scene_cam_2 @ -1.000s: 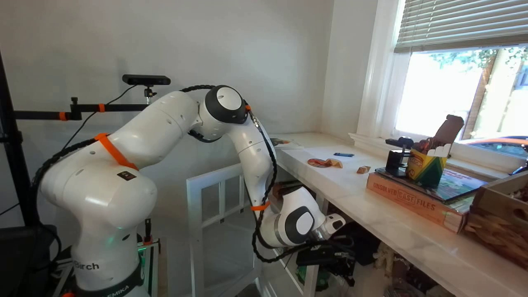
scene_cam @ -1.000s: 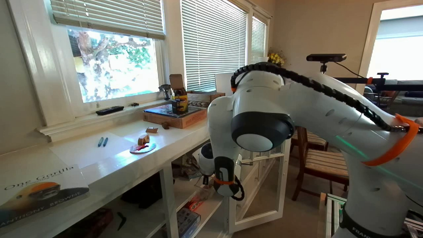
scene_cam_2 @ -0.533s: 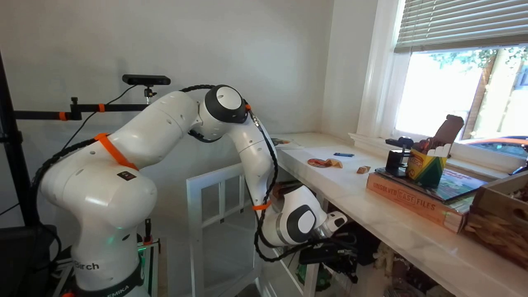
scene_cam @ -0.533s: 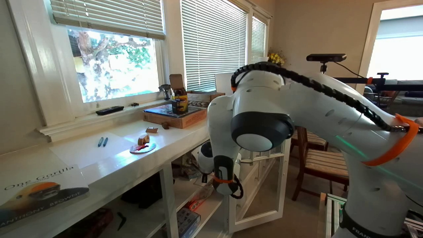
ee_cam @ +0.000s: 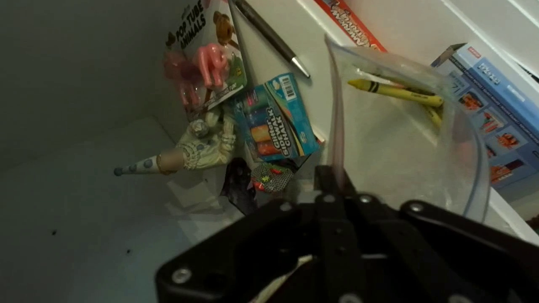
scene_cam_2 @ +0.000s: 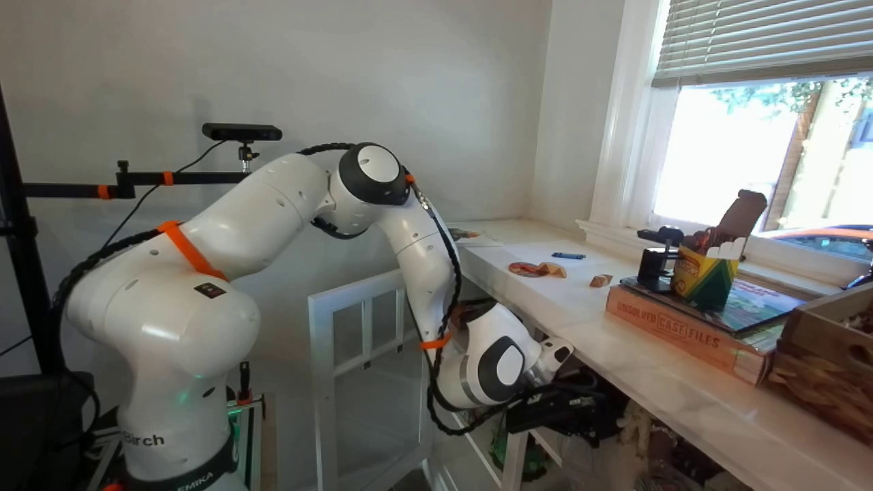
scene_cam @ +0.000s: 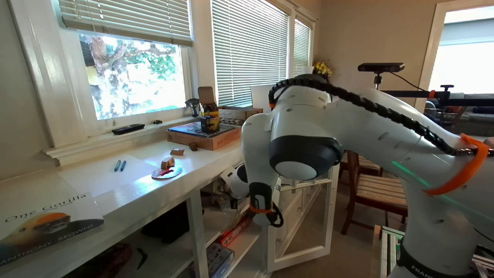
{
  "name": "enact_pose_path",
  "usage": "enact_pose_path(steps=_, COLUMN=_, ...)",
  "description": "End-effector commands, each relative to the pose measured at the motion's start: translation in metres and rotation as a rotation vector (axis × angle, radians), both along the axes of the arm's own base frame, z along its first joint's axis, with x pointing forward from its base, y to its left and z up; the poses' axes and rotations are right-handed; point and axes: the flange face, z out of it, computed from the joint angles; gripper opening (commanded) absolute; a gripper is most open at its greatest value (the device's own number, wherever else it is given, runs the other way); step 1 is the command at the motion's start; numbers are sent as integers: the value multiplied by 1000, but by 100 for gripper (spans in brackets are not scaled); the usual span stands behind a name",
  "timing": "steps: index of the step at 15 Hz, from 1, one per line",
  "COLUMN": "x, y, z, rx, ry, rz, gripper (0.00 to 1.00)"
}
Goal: Pick up the plastic from the counter and put it in the cabinet
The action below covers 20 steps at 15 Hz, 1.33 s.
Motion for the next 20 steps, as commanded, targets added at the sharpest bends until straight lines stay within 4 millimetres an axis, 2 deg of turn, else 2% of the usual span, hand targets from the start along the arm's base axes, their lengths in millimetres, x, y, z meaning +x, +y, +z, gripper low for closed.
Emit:
enact_pose_path(steps=1, x=2, y=2, z=3, rx=-48, ry=-55, rz=75, gripper=0)
enact_pose_path(steps=8, x=-1, y=7, z=-1, rx=-107, ry=-87, rz=214, gripper=0)
enact_pose_path(steps=15, x=-9, y=13, z=-34, rx=-109, ry=-63, rz=284, gripper=0)
enact_pose_path(steps=20, x=-7, y=5, z=-51, rx=-104, ry=-63, rz=269, gripper=0)
